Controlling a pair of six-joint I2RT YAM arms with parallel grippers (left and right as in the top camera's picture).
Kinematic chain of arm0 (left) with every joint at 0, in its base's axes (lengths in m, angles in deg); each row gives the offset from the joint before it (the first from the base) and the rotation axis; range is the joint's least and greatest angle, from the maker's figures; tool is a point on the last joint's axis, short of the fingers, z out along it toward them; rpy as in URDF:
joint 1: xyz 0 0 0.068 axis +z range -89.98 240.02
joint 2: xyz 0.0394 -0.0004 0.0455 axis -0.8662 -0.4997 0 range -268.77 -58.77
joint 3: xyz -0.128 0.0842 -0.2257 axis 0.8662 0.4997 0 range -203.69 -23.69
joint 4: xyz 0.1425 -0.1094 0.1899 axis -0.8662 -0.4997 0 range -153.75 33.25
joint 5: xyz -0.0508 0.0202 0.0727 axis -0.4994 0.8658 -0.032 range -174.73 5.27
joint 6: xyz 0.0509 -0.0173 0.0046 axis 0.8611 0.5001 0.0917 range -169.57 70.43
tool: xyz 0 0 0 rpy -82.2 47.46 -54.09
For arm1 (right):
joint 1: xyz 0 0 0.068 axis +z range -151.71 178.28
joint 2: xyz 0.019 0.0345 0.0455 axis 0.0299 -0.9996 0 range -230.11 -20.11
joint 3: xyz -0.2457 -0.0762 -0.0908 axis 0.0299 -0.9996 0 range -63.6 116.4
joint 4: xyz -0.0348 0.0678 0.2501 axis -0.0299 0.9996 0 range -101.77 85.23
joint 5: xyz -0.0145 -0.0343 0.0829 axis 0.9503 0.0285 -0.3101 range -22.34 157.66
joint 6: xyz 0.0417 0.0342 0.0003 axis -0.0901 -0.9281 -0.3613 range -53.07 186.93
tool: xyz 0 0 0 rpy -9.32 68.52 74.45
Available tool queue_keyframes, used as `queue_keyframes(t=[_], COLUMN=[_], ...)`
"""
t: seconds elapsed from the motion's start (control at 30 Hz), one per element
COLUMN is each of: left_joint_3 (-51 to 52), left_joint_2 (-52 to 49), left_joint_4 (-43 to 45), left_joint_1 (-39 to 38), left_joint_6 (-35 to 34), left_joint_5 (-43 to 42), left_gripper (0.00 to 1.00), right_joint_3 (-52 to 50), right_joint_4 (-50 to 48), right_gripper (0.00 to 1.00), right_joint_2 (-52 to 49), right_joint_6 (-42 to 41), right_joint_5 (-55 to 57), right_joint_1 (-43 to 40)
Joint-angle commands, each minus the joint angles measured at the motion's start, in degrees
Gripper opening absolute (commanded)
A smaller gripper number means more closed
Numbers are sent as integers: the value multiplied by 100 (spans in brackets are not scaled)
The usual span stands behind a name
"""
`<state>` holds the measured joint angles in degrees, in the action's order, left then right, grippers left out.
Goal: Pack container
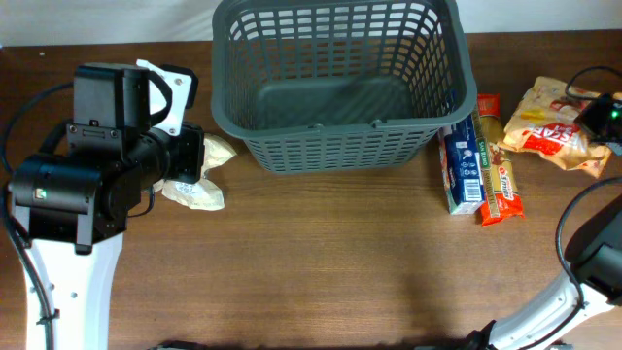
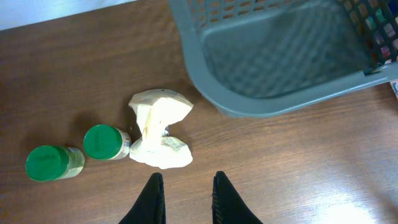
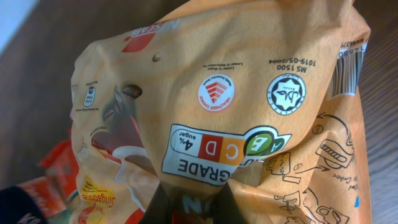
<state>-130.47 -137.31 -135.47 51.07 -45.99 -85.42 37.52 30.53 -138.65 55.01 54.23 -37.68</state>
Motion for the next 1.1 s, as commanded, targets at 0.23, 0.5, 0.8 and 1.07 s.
queue_keyframes(t=[0.23,0.5,0.8,1.07], left_joint_3=[-20,-20,-20,-20], left_joint_2=[-20,-20,-20,-24], left_joint_4=[4,63,122,249], left_joint_1=[24,24,24,24], left_joint_6=[-28,83,125,258], left_joint_5=[-39,-39,28,63], left_gripper=[11,11,11,11], right_joint_3=[48,48,48,52], right_joint_4=[-505,-684,-1602,-2094], right_gripper=[4,4,4,4], right_joint_2=[1095,1709,2326,2905], right_joint_6=[-122,-208,-555,-726], right_joint_5=[-791,-850,-2632,-3289], right_joint_1=[33,33,33,264])
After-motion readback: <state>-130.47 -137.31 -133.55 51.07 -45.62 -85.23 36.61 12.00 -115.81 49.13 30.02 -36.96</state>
